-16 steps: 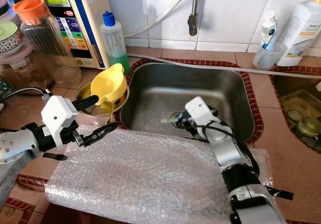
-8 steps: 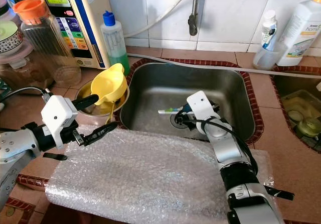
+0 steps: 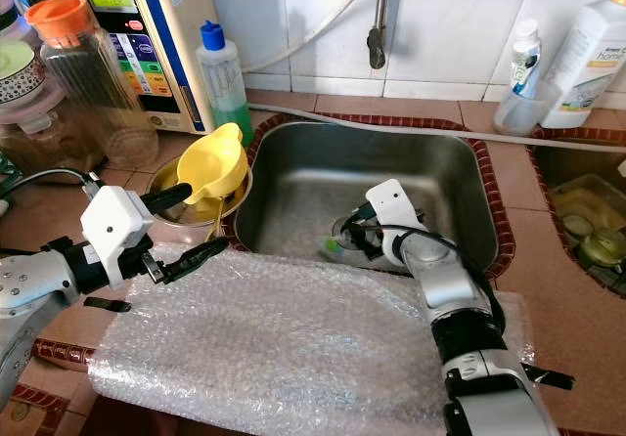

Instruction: Kitchen organization

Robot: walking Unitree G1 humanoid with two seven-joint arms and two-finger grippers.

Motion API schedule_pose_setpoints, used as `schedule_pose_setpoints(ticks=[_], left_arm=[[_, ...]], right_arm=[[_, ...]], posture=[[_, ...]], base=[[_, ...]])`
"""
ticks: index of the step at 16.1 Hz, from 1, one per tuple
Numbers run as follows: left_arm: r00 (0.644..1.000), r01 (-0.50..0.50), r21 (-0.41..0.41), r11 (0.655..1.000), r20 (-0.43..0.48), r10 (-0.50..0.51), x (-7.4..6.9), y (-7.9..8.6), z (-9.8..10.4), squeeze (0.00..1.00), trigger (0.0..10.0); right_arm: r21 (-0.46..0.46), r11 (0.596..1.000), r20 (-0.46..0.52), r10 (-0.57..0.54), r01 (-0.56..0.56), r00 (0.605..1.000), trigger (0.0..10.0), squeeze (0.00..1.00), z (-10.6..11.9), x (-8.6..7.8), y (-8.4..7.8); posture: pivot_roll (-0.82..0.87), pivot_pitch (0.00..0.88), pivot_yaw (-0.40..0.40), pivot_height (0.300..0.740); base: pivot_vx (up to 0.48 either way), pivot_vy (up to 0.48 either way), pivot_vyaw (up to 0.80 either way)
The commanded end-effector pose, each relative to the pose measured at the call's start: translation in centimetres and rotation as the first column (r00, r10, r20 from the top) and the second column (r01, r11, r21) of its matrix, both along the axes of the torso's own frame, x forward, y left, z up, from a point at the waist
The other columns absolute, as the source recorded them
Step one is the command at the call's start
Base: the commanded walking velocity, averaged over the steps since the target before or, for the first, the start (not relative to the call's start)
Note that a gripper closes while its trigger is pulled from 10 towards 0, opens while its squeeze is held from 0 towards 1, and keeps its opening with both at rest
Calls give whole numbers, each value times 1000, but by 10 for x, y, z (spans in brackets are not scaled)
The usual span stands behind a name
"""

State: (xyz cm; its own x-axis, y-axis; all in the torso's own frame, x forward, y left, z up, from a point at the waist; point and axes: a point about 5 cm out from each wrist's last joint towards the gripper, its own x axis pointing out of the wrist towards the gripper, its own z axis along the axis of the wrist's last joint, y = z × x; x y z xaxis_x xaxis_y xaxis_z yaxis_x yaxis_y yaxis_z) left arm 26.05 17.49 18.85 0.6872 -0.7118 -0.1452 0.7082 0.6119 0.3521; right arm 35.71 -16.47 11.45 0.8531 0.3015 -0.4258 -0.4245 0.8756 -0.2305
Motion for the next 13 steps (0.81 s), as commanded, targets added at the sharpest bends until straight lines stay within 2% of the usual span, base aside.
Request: schedule_pose_setpoints(ticks=[1, 2, 3, 5, 6, 8, 9, 12, 13], left_arm=[[1000, 6, 20, 1000, 1, -6, 0, 1, 0, 0, 10000], [1000, 7, 22, 1000, 1, -7, 0, 1, 0, 0, 10000], [1000, 7, 21, 1000, 0, -7, 0, 1, 0, 0, 10000], [1000, 0, 20, 1000, 12, -1, 1, 1, 1, 0, 10000], [1000, -15, 5, 1000, 28, 15, 3, 2, 4, 0, 10000], [998, -42, -28, 999, 51, 43, 7, 3, 8, 0, 10000], [996, -60, -47, 997, 65, 63, 10, 5, 11, 0, 10000], [981, -154, -134, 979, 100, 168, 22, 11, 20, 0, 10000], [977, -174, -116, 978, 105, 186, 24, 12, 19, 0, 10000]], right_arm=[[-20, 999, 60, -41, 43, 997, 10000, 1000, 10, 5, -3], [-76, 997, 73, 20, -15, 997, 10000, 1000, 11, 5, -1], [-86, 996, 86, 15, -8, 996, 10000, 1000, 12, 5, 0], [-26, 1000, 170, -12, 16, 985, 10000, 1000, 23, 9, 3], [5, 1000, 243, 0, -1, 970, 10000, 933, 32, 8, 9], [40, 997, 360, 42, -60, 932, 10000, 929, 42, 1, 27], [47, 992, 402, 90, -118, 911, 10000, 925, 45, -6, 42], [10, 958, 486, 246, -286, 839, 10000, 816, 48, -28, 81], [15, 953, 496, 257, -303, 830, 10000, 800, 50, -31, 85]], posture=[[-113, 101, 78, 740], [-113, 102, 81, 740], [-113, 102, 81, 740], [-112, 103, 82, 740], [-113, 103, 83, 740], [-115, 102, 84, 740], [-117, 103, 86, 740], [-124, 104, 87, 740], [-124, 104, 87, 740]], base=[[0, 0, 0], [0, 0, 0], [0, 0, 0], [0, 0, 0], [0, 0, 0], [0, 0, 0], [0, 0, 0], [0, 0, 0], [0, 0, 0]])
